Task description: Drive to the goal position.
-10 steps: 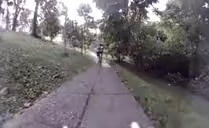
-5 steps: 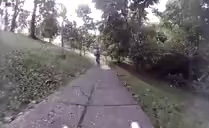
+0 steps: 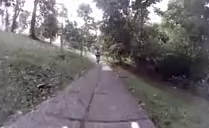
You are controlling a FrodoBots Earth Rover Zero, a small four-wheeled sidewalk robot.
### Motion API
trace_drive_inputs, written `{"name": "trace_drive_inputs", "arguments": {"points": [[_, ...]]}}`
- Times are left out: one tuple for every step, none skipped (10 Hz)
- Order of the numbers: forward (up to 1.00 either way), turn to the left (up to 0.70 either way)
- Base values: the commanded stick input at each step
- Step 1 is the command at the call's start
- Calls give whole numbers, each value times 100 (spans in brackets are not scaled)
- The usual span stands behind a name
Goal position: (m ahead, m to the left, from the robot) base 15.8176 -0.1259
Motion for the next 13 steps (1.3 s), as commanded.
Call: {"name": "trace_drive_inputs", "arguments": {"points": [[70,0],[70,0],[70,0],[70,-2],[70,-13],[70,-14],[70,-14],[70,-14],[70,-14],[70,-14],[70,-11],[70,0],[70,-9]]}}
